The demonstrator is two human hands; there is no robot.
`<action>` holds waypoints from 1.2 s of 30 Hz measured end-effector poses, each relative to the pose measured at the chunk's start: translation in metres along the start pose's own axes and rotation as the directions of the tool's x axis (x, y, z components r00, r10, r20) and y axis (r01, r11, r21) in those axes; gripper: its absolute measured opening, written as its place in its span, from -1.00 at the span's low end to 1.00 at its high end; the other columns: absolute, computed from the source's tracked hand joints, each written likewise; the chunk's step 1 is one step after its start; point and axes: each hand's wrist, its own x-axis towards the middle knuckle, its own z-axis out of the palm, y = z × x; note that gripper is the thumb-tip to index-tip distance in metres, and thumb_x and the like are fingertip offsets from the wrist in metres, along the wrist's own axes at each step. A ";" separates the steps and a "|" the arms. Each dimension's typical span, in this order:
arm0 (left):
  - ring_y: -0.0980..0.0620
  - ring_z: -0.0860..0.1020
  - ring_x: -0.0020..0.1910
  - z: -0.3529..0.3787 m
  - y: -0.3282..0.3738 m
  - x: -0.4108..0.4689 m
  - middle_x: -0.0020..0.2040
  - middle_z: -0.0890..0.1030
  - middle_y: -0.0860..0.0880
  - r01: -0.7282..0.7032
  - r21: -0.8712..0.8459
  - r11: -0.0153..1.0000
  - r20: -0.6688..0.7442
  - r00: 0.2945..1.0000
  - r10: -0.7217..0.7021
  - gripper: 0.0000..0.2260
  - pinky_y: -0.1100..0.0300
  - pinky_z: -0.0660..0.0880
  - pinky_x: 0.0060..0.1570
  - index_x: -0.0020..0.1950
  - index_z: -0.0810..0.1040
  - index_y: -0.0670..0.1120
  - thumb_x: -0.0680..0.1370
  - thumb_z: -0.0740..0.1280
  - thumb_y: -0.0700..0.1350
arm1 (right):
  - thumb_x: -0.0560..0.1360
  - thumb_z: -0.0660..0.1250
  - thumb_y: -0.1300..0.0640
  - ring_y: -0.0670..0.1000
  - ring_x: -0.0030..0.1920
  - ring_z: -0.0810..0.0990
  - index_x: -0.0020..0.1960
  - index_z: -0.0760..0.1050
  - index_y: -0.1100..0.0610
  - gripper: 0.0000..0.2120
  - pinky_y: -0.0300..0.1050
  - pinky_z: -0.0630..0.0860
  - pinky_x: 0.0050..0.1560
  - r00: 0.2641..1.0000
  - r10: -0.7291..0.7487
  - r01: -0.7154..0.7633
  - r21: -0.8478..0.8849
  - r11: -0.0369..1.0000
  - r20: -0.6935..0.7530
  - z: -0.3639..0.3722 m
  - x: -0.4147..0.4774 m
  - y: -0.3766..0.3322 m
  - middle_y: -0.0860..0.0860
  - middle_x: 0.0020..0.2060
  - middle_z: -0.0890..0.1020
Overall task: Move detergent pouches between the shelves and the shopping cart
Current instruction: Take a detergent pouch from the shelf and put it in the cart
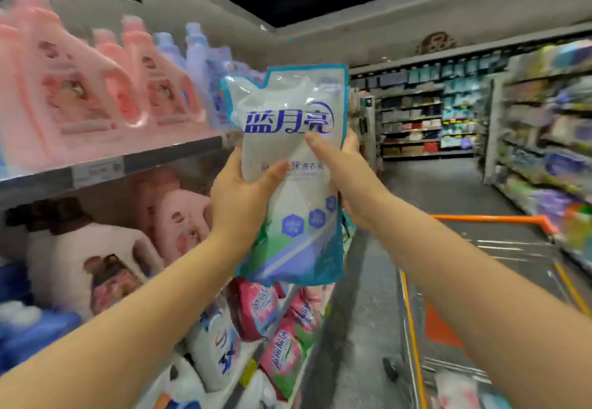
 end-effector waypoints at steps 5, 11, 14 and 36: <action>0.08 0.62 -0.07 0.136 -0.092 -0.044 -0.04 0.68 0.08 0.226 -0.092 0.970 0.279 0.941 -0.193 -0.61 0.04 0.56 0.03 0.16 0.56 0.04 0.34 0.44 -0.09 | 0.19 0.48 -0.09 0.05 0.16 0.58 0.33 0.21 0.06 -0.19 0.06 0.48 0.23 0.935 0.146 -0.204 -0.153 0.967 -0.322 -0.139 -0.037 0.105 0.02 0.20 0.55; 0.31 0.59 -0.22 0.276 -0.195 -0.122 -0.11 0.64 0.16 0.488 -0.095 0.868 0.589 0.730 -0.346 -0.68 0.32 0.52 -0.13 0.12 0.54 0.01 0.41 0.43 -0.22 | 0.17 0.55 -0.06 0.07 0.12 0.59 0.32 0.26 0.10 -0.17 0.09 0.50 0.20 0.681 0.283 -0.523 -0.178 0.834 -0.676 -0.270 -0.086 0.179 0.02 0.16 0.57; 0.25 0.59 -0.21 0.325 -0.222 -0.169 -0.07 0.65 0.04 0.620 -0.045 0.783 0.675 0.597 -0.434 -0.68 0.29 0.55 -0.10 0.15 0.52 -0.03 0.43 0.41 -0.25 | 0.20 0.57 -0.03 0.05 0.12 0.59 0.33 0.28 0.12 -0.19 0.07 0.51 0.19 0.540 0.349 -0.643 -0.108 0.758 -0.765 -0.320 -0.115 0.205 0.03 0.17 0.57; -0.10 0.49 0.22 0.421 -0.305 -0.464 0.21 0.48 0.02 0.565 0.780 0.270 0.463 -0.231 -0.856 -0.19 0.29 0.33 -0.03 0.52 -0.01 0.02 0.37 0.34 0.03 | 0.42 0.44 0.17 0.10 0.01 0.59 0.24 0.47 0.27 -0.58 -0.15 0.48 -0.01 -0.123 0.747 -0.963 0.261 0.069 -0.653 -0.508 -0.341 0.362 0.18 0.11 0.61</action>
